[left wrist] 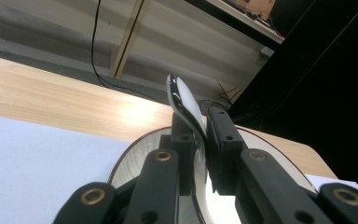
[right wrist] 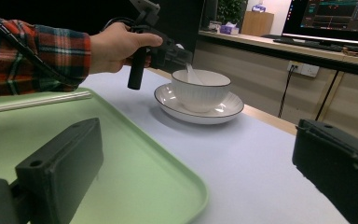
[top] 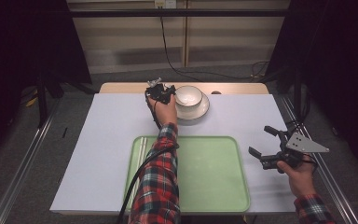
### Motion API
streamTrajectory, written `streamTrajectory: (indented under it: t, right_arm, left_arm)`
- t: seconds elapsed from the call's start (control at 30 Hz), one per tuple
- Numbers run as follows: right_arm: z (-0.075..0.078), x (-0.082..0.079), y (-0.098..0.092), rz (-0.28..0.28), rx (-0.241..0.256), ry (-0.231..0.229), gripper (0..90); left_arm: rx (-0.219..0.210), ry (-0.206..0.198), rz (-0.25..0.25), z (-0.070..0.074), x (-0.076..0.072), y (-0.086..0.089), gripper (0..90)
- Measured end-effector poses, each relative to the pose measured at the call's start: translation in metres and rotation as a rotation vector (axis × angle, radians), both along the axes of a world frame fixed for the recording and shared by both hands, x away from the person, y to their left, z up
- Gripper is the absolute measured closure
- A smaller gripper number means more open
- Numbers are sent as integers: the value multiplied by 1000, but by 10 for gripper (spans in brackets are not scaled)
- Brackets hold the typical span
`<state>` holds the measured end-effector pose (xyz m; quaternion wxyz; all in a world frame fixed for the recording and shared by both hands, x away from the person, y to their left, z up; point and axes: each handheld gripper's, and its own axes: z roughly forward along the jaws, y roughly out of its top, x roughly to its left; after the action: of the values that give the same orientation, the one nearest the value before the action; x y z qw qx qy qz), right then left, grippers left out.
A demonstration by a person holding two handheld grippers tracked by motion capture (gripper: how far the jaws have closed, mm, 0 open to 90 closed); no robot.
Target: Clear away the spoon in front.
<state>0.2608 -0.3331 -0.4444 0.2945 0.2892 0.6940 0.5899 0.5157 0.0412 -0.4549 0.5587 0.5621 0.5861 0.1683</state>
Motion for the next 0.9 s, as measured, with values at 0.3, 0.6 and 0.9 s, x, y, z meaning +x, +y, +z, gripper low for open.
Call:
streamTrajectory:
  t: [0.3,0.6,0.9]
  right_arm:
    - [0,0,0,4,-4,-1,11]
    - [-1,1,-1,11,-12,-4,11]
    - [0,1,0,6,-3,-5,11]
  left_arm:
    - [-8,-24,0,4,-1,-1,853]
    - [-12,-41,-9,10,-2,1,854]
    - [-35,-64,-30,25,-9,8,855]
